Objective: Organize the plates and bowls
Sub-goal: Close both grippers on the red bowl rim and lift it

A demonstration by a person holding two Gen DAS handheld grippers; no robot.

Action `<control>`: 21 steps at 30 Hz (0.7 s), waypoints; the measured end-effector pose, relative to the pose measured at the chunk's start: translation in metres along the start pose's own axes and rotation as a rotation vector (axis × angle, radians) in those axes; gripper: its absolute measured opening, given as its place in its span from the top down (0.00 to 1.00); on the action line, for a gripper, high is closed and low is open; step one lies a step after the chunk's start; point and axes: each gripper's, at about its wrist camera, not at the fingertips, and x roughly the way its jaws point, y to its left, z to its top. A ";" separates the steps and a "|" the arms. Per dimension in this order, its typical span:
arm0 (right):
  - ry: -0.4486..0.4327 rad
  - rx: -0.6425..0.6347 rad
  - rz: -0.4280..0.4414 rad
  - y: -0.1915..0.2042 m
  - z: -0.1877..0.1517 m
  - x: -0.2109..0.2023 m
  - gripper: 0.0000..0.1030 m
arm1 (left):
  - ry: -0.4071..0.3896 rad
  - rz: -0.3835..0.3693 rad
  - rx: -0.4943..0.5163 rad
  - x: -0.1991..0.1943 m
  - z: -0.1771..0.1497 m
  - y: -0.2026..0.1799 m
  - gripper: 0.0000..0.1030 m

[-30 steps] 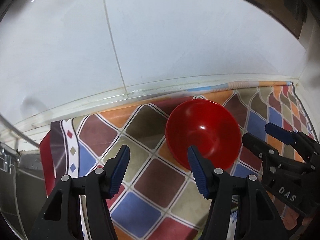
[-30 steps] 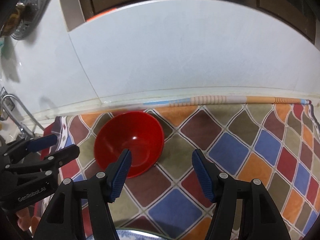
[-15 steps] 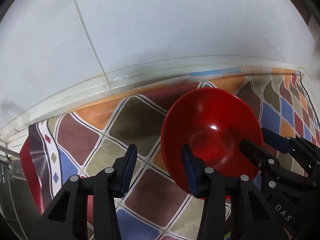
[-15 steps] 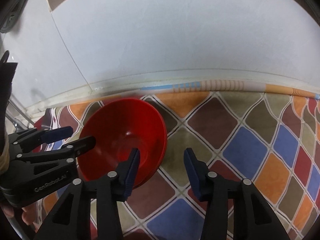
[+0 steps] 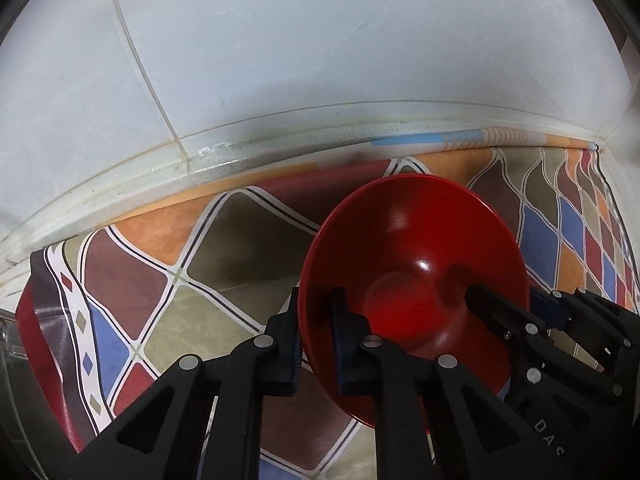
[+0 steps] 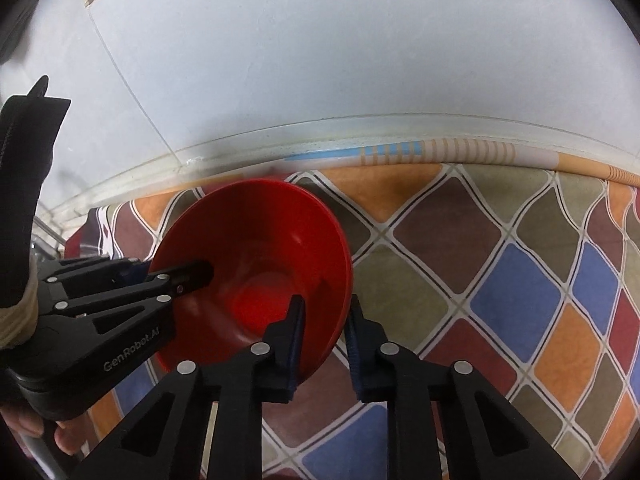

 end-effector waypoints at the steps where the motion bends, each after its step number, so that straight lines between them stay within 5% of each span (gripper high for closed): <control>1: 0.001 0.003 -0.002 0.001 0.001 0.000 0.81 | 0.000 -0.001 -0.003 -0.001 -0.001 -0.001 0.87; 21: -0.037 0.002 0.018 0.018 -0.004 -0.047 0.85 | -0.106 -0.009 -0.053 -0.079 -0.035 0.018 0.87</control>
